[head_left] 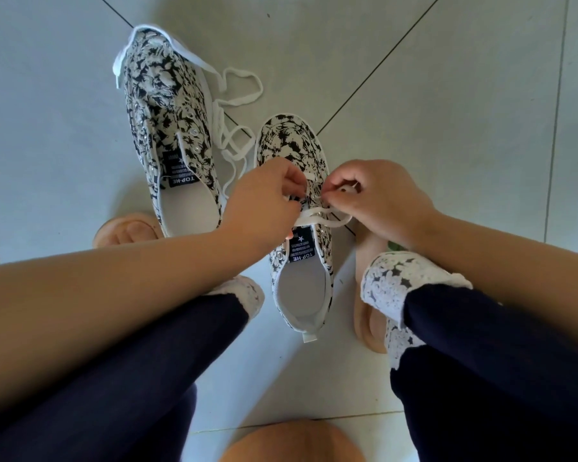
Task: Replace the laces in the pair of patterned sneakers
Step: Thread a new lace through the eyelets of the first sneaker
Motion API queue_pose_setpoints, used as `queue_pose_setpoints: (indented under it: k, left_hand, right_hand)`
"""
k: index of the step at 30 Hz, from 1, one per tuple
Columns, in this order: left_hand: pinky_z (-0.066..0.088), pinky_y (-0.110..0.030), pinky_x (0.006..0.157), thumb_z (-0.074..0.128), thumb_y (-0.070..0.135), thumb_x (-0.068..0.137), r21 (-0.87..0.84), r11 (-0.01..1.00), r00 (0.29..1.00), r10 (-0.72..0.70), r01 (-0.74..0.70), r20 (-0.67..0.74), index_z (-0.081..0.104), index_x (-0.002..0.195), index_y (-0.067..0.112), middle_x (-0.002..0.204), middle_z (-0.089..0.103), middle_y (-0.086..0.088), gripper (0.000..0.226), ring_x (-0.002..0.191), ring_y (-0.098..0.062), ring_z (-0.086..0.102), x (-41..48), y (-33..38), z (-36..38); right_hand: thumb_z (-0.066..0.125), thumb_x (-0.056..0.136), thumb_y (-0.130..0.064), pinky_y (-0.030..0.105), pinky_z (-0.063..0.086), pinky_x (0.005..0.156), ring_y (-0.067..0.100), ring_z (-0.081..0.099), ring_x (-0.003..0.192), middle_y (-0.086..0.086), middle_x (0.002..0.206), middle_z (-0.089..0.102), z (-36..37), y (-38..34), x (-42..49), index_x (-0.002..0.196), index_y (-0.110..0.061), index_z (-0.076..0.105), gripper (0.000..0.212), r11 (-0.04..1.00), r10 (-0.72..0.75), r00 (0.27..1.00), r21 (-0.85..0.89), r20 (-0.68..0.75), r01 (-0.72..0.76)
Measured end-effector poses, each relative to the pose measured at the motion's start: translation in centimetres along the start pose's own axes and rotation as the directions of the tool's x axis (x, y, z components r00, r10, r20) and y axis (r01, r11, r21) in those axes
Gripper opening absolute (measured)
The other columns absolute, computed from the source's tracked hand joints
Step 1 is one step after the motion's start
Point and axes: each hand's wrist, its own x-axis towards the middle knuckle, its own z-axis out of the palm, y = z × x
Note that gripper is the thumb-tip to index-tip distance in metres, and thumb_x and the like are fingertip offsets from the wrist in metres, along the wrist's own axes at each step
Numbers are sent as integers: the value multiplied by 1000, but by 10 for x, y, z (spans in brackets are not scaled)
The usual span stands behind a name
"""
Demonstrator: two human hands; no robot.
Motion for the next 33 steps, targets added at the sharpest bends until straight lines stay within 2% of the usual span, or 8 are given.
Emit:
queue_pose_setpoints:
  k: [3, 8, 13, 17, 20, 25, 30, 33]
  left_hand:
    - [52, -22, 44, 58, -4, 81, -65, 998, 999, -19, 16, -41, 50, 96, 21, 95, 65, 7, 30, 64, -12, 61, 1, -3, 3]
    - [56, -38, 70, 60, 0, 79, -64, 998, 995, -23, 16, -102, 54, 92, 22, 81, 68, 9, 26, 78, -13, 64, 8, -7, 8]
    - [50, -26, 65, 62, 6, 78, 66, 997, 993, 35, -27, -117, 54, 97, 22, 76, 62, 15, 25, 76, -6, 59, 10, -6, 12]
    - [51, -33, 74, 62, 8, 77, 140, 989, 994, 65, -52, -89, 53, 99, 22, 78, 59, 15, 28, 86, -13, 60, 12, -5, 11]
    - [51, -40, 73, 60, 9, 79, 221, 971, 992, 107, -92, -59, 52, 100, 20, 80, 65, 8, 26, 81, -16, 60, 13, -3, 8]
    - [51, -38, 69, 50, 14, 88, 418, 876, 968, 250, -239, 30, 47, 107, 21, 88, 65, 9, 20, 76, -15, 60, 11, -1, -6]
    - [51, -34, 71, 53, 12, 87, 356, 897, 962, 274, -262, 16, 49, 109, 20, 86, 60, 13, 23, 67, -6, 56, 4, 2, -22]
    - [53, -35, 75, 53, 11, 87, 302, 926, 974, 221, -227, 55, 52, 106, 20, 85, 57, 13, 21, 75, -13, 61, 7, 3, -27]
  right_hand:
    - [62, 86, -29, 5, 34, 45, 3, 43, 50, -15, 63, 53, 0, -2, 2, 88, -24, 66, 6, 999, 35, 999, -23, 10, -34]
    - [61, 86, -24, 5, 34, 46, 3, 43, 51, -15, 64, 53, -1, -1, 3, 88, -22, 67, 7, 999, 29, 1000, -17, 6, -29]
    - [64, 85, -22, 3, 35, 53, -3, 47, 58, -16, 70, 56, 6, 0, 7, 85, -22, 65, 1, 1000, 2, 1000, 8, -3, -2]
    - [67, 80, -11, 7, 36, 52, 0, 55, 68, -12, 73, 58, 11, 1, 12, 82, -25, 53, 20, 990, 41, 998, 140, -49, -34]
    - [69, 79, -13, 8, 40, 51, -3, 56, 65, -12, 72, 61, 10, 0, 13, 83, -26, 57, 19, 980, 57, 998, 193, -38, -49]
    - [66, 84, -24, 8, 35, 54, -4, 51, 65, -18, 76, 57, -4, 10, 12, 89, -24, 61, 8, 996, 48, 999, 76, -10, -47]
    - [65, 84, -21, 8, 35, 60, -5, 52, 70, -18, 77, 58, -17, 25, 10, 80, -27, 63, 7, 985, 137, 988, 116, -71, -128]
    - [67, 82, -24, 2, 35, 54, -10, 52, 60, -14, 79, 62, -14, 13, 5, 86, -24, 66, 4, 991, 21, 1000, 135, 17, -23]
